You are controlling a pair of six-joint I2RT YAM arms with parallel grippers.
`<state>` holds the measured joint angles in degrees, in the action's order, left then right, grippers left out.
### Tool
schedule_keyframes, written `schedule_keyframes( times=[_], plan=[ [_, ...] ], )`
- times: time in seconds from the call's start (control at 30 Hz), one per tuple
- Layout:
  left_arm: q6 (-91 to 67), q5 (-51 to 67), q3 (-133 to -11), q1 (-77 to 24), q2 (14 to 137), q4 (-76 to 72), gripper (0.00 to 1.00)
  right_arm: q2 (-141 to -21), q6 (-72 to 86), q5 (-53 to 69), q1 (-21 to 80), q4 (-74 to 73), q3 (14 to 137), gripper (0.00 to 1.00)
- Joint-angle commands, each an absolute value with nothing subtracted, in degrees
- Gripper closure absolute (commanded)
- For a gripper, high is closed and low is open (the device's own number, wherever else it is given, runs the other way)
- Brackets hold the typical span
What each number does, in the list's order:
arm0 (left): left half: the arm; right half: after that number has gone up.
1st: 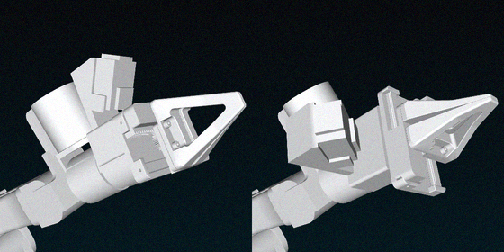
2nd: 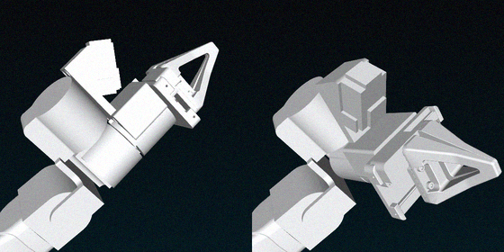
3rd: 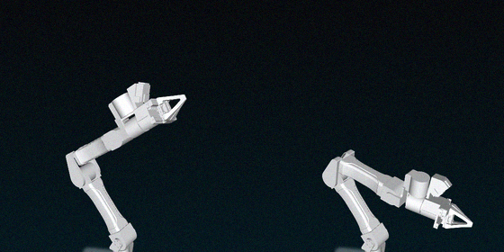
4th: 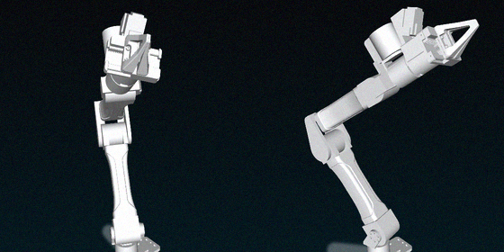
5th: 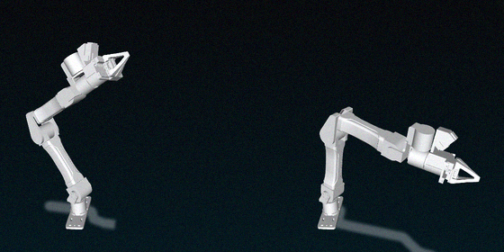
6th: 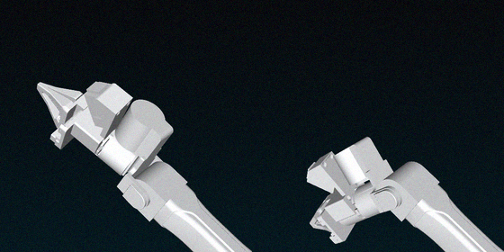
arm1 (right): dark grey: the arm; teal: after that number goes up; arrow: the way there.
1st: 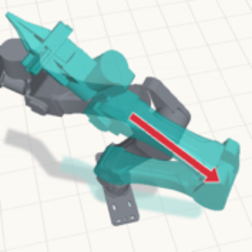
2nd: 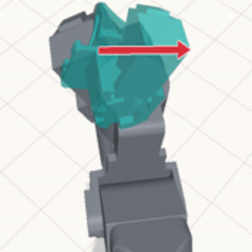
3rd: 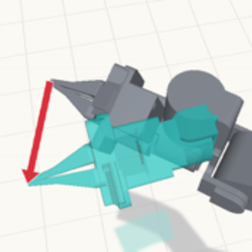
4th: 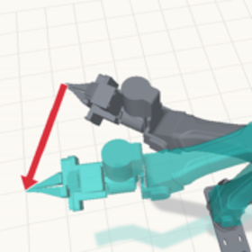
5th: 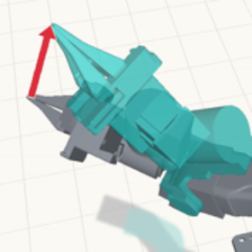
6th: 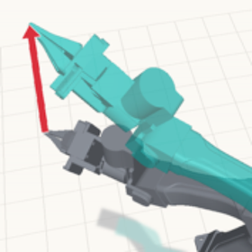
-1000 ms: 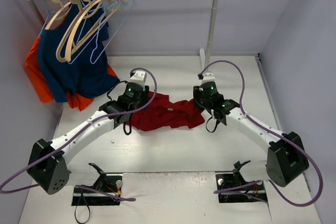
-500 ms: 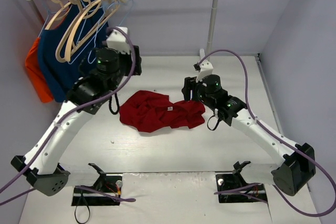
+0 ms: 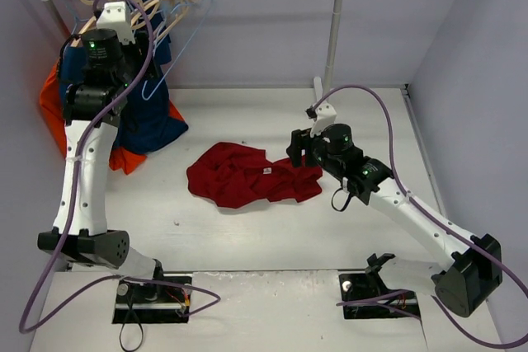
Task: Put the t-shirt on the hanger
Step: Pick up the hanger from the clothesline.
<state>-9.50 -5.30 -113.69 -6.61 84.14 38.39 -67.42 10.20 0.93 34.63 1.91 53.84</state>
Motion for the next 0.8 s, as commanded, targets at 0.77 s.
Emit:
schedule_keyframes(
  times=[0.77],
  plan=[
    [-10.63,14.59,-112.59,1.93,92.55,32.7,0.44,-66.0,8.7,3.16,34.8,4.66,52.21,0.37]
  ],
)
